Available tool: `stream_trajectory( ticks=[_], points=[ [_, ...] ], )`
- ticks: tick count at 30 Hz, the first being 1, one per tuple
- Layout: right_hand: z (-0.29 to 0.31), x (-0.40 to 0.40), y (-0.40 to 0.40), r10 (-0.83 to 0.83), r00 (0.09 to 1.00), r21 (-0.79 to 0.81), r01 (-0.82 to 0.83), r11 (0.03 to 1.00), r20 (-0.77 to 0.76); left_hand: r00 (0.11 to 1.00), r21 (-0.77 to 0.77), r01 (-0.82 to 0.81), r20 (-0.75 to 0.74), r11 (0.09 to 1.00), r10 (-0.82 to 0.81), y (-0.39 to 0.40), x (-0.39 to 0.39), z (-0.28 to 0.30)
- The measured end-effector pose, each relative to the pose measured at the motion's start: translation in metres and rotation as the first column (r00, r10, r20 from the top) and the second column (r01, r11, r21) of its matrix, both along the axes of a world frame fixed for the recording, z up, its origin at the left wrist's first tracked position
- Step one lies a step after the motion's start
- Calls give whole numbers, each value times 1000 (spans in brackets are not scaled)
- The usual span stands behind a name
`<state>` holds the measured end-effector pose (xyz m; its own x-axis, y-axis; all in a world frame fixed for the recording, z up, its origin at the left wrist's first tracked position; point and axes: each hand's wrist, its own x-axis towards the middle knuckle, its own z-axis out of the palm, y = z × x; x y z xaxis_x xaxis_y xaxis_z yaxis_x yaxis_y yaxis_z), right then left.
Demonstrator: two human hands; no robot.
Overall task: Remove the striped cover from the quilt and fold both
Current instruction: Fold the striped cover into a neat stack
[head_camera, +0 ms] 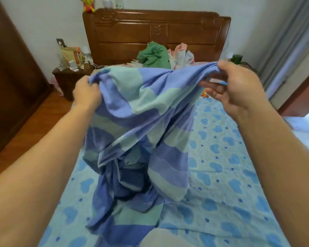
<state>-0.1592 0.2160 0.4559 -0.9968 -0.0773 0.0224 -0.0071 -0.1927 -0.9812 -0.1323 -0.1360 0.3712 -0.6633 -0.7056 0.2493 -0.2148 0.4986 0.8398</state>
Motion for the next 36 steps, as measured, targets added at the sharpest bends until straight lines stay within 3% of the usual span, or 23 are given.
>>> stream_trajectory(
  ticks=[2, 3, 4, 6, 8, 12, 14, 17, 18, 20, 22, 25, 29, 31, 33, 34, 36],
  points=[
    [-10, -2, 4, -28, 997, -48, 32, 998, 74, 934, 353, 356, -165, 865, -317, 41, -3, -26],
    [-15, -3, 8, -49, 993, -82, 58, 995, 109, 895, 405, 446, -185, 798, -406, 64, 1, -49],
    [-20, -4, 15, -74, 988, -122, 91, 988, 137, 866, 391, 491, -115, 779, -487, 87, 9, -76],
    [-32, -7, 34, -140, 976, -183, 170, 968, 166, 735, 283, 603, 168, 746, -657, 135, 30, -138],
    [-36, -14, 60, -223, 961, -192, 252, 949, 161, 609, 212, 663, 406, 718, -681, 174, 51, -198],
    [-36, -59, 139, -446, 891, -113, 453, 884, 86, 467, 278, 672, 560, 686, -684, 206, 77, -261],
    [-57, -82, 184, -492, 869, 38, 490, 871, 62, 443, 226, 668, 644, 709, -623, 198, 77, -274],
    [-135, -91, 217, -239, 966, 405, 178, 897, 103, 429, 245, 600, 705, 761, -565, 183, 73, -277],
    [-172, -84, 219, -144, 978, 585, 29, 810, 151, 400, 258, 598, 724, 758, -562, 180, 75, -278],
    [-259, -61, 217, -2, 947, 822, -278, 497, 322, 327, 329, 562, 755, 759, -569, 177, 85, -284],
    [-341, -30, 202, 141, 811, 776, -584, 238, 567, 261, 436, 465, 765, 771, -589, 177, 105, -290],
    [-425, 9, 161, 292, 662, 689, -724, 12, 690, 204, 502, 368, 777, 782, -595, 182, 141, -296],
    [-481, 8, 108, 307, 681, 712, -702, 17, 665, 228, 506, 244, 799, 827, -556, 191, 176, -308],
    [-502, -2, 90, 294, 689, 698, -710, 92, 662, 236, 492, 228, 809, 840, -538, 201, 179, -322],
    [-519, -13, 82, 246, 726, 694, -687, 216, 642, 287, 469, 251, 800, 847, -528, 213, 171, -341],
    [-525, -16, 82, 201, 749, 712, -663, 231, 631, 316, 452, 279, 790, 847, -525, 220, 164, -352],
    [-527, -19, 88, 182, 759, 750, -648, 132, 625, 361, 384, 319, 796, 866, -486, 233, 144, -372]
  ],
)
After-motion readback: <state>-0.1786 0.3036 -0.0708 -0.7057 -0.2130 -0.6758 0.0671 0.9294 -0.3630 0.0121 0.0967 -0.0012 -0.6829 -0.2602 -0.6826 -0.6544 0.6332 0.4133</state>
